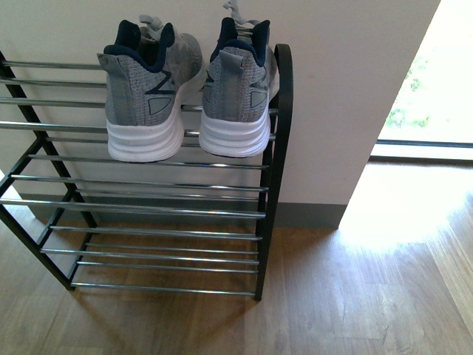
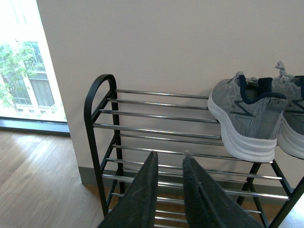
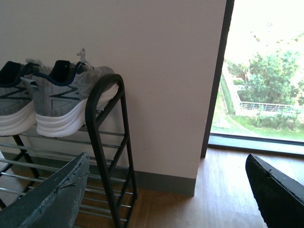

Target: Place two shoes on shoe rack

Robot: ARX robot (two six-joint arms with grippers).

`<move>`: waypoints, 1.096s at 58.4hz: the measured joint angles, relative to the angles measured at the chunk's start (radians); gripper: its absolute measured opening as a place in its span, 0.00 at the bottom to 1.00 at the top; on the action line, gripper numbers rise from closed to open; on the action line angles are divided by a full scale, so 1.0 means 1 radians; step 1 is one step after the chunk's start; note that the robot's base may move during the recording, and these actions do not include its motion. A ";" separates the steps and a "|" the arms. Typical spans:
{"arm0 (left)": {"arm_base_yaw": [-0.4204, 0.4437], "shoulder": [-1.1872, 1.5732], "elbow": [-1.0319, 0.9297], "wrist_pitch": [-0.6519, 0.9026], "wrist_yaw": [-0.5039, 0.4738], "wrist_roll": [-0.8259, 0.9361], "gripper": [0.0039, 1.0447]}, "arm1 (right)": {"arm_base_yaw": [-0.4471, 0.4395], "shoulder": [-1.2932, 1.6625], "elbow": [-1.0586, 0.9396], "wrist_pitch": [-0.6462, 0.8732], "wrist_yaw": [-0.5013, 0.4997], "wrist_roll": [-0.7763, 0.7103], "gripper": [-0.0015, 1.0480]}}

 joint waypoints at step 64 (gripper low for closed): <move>0.000 0.000 0.000 0.000 0.000 0.002 0.91 | 0.000 0.000 0.000 0.000 0.000 0.000 0.91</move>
